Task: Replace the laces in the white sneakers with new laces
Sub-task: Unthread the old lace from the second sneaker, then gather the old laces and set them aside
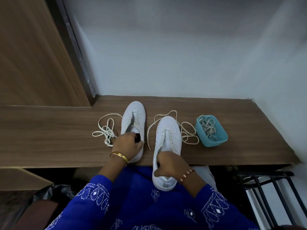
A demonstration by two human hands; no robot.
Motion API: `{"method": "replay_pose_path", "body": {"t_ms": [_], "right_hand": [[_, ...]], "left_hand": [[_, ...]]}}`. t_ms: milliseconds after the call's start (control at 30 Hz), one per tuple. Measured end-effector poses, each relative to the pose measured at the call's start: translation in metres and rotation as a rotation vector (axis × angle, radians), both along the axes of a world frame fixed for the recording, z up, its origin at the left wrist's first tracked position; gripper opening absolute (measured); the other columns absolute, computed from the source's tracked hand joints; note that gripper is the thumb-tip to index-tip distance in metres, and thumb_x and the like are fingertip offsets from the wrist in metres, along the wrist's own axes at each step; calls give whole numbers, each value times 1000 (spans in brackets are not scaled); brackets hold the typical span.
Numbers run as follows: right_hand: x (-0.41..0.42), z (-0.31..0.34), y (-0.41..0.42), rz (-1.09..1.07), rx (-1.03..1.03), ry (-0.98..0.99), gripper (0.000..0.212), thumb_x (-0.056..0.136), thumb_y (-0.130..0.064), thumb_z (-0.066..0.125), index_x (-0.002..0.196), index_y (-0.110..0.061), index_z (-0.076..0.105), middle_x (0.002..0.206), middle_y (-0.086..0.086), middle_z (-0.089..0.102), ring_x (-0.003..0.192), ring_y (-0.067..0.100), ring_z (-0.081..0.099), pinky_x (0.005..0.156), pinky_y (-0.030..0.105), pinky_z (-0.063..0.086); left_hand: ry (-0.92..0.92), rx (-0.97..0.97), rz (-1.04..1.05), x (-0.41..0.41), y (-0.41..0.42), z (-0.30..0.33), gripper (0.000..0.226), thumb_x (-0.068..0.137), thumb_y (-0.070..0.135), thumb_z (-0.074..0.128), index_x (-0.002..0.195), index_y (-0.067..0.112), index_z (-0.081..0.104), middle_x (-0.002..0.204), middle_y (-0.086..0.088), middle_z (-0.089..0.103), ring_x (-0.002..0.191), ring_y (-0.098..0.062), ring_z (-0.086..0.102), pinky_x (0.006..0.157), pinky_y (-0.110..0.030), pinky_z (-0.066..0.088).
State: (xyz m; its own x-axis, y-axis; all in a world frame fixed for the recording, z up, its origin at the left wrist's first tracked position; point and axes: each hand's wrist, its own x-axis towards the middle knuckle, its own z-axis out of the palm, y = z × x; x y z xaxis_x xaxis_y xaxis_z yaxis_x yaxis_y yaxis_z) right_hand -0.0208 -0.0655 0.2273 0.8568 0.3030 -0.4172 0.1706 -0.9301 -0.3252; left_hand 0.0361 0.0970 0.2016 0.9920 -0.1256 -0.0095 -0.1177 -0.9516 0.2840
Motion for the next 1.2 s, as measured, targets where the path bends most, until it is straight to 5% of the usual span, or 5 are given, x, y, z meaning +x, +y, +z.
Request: {"method": "replay_pose_path", "body": {"t_ms": [433,767,900,1000,1200], "right_hand": [[26,-6,-1,17,49,-87,23,82,-21,62,69,-13,44,64,-3,37,81,28,55,68,30,36],[59,-11,1,-36,165,-79,44,78,-11,63,54,-13,26,54,2,29,48,12,28,48,28,21],[61,-4,-9,-26,232,-9,23,79,-12,66,64,-2,53,64,16,51,60,25,46,57,29,34],[69,13,-23,-149,369,-86,18,84,-8,60,98,-3,70,93,12,71,74,20,61,64,18,47],[104,9,-67,-532,471,-332,17,85,-5,56,95,-5,70,90,8,68,77,14,58,59,9,41]], "left_hand": [[64,101,-110,-2,-3,-8,35,85,38,58,115,21,61,112,-1,66,107,-20,58,81,-26,40],[164,-15,-148,8,-11,-4,21,84,30,58,97,14,64,102,-7,67,102,-26,59,78,-31,43],[275,-135,-183,14,-7,5,34,81,28,54,105,7,66,104,-11,68,101,-28,60,79,-29,45],[136,-219,-96,15,-10,21,24,84,30,54,89,11,68,89,-7,70,86,-24,63,68,-25,43],[-41,-393,-146,34,-55,40,20,88,17,51,91,6,68,90,-12,68,85,-27,61,73,-33,48]]}}
